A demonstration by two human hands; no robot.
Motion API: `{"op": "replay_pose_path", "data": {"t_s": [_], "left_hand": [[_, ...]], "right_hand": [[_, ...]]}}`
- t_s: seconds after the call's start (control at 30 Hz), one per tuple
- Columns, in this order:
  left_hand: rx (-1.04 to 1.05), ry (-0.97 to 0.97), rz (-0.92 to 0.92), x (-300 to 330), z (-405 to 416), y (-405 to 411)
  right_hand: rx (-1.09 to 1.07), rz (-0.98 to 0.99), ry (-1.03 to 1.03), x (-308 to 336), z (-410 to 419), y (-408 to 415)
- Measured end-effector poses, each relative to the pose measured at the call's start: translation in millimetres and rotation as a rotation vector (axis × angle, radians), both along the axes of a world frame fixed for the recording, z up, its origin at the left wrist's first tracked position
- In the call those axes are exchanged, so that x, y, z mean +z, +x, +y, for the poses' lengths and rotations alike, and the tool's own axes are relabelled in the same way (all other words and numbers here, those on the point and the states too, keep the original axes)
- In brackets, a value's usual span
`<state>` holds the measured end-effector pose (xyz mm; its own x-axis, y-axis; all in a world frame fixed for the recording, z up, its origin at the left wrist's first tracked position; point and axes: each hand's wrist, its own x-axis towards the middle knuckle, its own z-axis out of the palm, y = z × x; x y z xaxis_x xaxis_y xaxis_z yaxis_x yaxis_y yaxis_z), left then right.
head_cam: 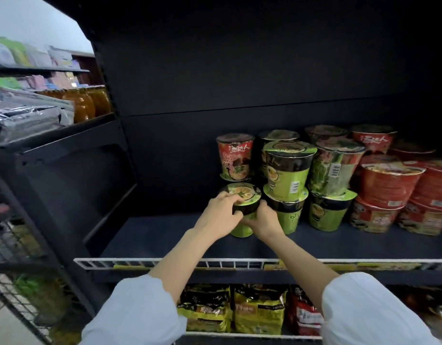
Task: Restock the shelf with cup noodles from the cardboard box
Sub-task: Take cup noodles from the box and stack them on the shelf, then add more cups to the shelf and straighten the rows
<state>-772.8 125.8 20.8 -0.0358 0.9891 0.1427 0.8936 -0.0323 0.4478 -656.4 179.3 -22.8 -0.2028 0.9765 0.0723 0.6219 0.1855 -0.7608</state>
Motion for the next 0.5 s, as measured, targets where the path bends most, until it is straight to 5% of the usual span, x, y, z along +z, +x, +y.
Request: {"op": "replay_pose_path", "data": {"t_s": [0.5], "left_hand": [[0.321,0.466,-0.109,28,-49,112]], "right_hand": [[0.264,0.094,0.335,66,-35,135]]}}
